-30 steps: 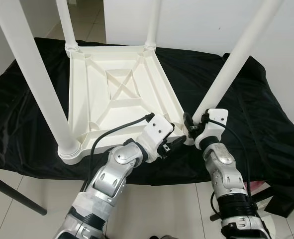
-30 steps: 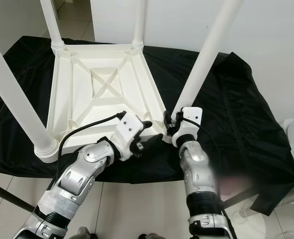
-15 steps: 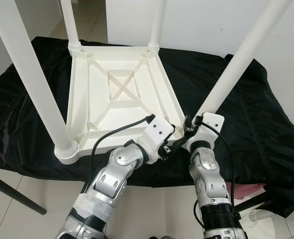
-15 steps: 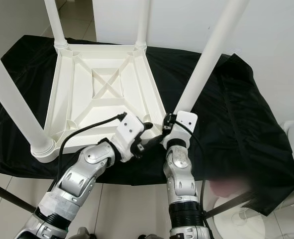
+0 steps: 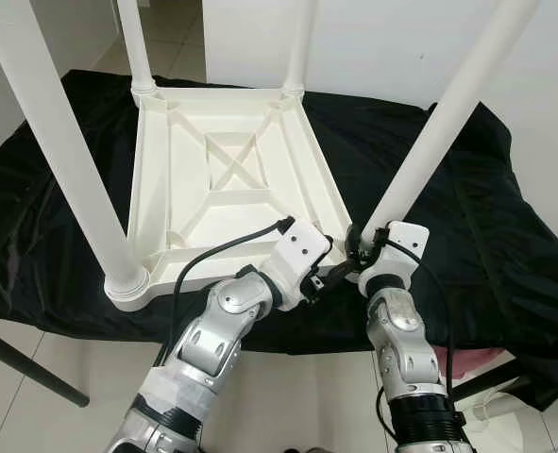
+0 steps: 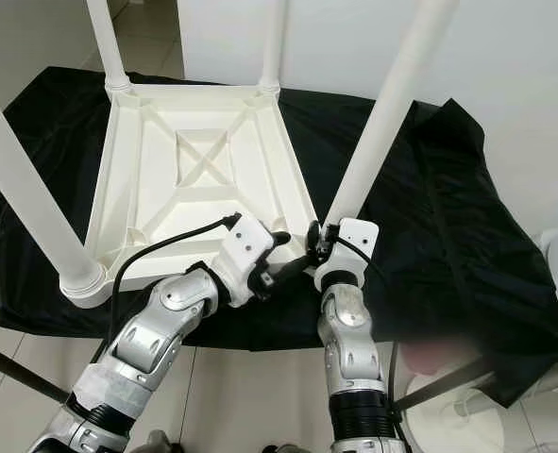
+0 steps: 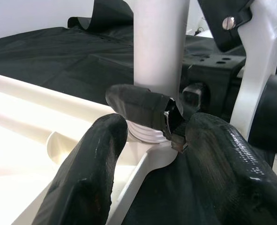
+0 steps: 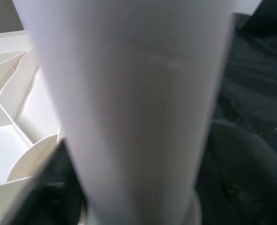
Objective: Building children table
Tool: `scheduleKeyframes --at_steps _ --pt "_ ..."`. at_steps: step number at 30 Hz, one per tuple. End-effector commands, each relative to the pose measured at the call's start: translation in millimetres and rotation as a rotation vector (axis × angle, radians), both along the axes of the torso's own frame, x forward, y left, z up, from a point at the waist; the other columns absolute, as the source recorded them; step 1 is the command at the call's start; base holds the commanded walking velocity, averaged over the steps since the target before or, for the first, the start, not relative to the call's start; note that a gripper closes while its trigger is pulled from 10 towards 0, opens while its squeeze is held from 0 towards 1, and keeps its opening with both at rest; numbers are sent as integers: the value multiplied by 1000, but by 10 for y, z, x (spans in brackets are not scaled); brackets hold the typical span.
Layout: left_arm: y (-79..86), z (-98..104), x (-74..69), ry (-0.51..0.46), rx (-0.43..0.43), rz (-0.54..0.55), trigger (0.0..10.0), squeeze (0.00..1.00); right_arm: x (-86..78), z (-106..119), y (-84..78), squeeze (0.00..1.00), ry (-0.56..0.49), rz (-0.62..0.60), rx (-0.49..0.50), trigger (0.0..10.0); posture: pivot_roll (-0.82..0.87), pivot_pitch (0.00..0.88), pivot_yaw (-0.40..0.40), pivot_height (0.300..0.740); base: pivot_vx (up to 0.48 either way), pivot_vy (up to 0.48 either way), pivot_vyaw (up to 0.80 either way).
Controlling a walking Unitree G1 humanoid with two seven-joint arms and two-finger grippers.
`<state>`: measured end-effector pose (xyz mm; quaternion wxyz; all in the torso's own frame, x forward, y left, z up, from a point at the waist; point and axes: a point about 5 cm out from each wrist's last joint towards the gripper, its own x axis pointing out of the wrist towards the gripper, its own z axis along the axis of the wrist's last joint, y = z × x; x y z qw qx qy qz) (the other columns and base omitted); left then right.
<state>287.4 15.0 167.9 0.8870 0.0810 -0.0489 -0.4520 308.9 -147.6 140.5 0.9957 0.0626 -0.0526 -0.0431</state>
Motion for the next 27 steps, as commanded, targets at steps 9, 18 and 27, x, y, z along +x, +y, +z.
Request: scheduleKeyframes --at_steps 9,18,27 --pt "-5 -27 10 -2 8 22 10000 0 -1 -72 -215 1000 -35 181 -46 10000 -13 49 -75 740 0 0 0" --pt "-25 -15 14 -1 8 13 10000 0 55 6 -265 0 -77 373 -128 10000 -29 63 -63 740 0 0 0" --pt "-24 -19 15 4 12 11 10000 0 185 98 -285 0 -111 517 -273 9843 -27 84 -62 740 0 0 0"
